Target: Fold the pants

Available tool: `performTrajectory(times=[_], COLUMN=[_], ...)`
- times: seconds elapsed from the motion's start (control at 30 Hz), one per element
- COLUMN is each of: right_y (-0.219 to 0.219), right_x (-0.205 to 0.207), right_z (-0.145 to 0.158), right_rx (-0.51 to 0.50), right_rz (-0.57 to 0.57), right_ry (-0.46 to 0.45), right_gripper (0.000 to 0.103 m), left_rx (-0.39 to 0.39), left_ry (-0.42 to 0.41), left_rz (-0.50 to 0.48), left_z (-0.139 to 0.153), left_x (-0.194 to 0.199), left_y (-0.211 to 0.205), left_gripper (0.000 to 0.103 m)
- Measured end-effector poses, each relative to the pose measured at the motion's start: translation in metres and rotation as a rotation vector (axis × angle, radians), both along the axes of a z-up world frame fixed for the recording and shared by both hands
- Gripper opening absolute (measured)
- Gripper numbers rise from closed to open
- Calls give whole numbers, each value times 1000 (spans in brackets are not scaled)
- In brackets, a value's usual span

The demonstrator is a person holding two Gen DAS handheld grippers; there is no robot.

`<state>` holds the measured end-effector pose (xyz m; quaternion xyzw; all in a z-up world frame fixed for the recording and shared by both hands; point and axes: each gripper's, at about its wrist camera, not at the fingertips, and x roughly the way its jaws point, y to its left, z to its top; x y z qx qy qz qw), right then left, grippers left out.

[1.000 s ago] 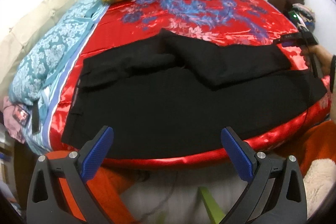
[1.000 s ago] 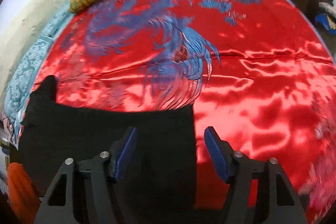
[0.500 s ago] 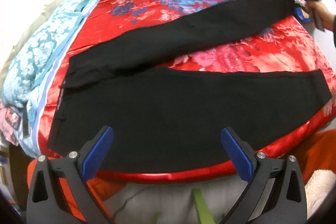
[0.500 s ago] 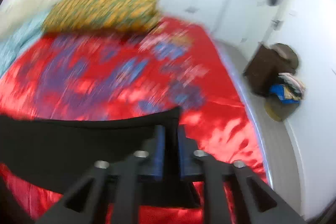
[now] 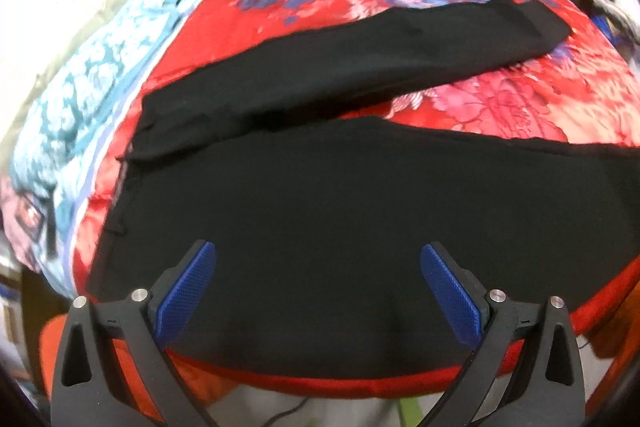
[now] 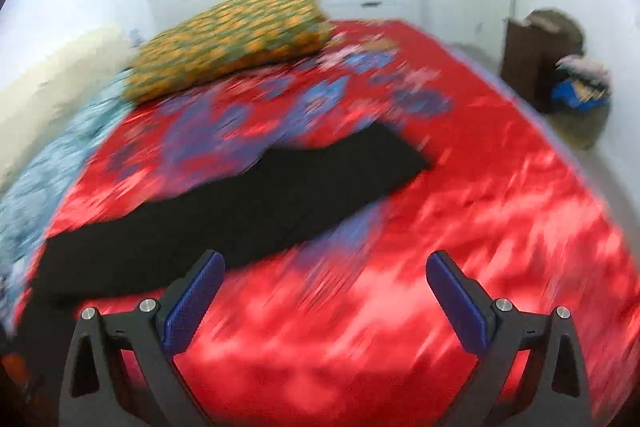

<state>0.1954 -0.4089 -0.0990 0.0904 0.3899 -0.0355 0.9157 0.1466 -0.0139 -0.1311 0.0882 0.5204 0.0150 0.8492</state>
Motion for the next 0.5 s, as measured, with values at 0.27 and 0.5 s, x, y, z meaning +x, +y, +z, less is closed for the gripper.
performTrajectory(times=[0.27, 0.5], right_y=[110, 13], right_x=[-120, -133], right_z=[-69, -107], right_rx=[132, -132], right_rz=[138, -78], right_ry=[187, 284], right_gripper=[100, 103], left_rx=[28, -94], left_ry=[-14, 34], left_rz=[-58, 70], left_z=[-39, -69], left_x=[18, 43], left_y=[-15, 49], left_gripper=[102, 103])
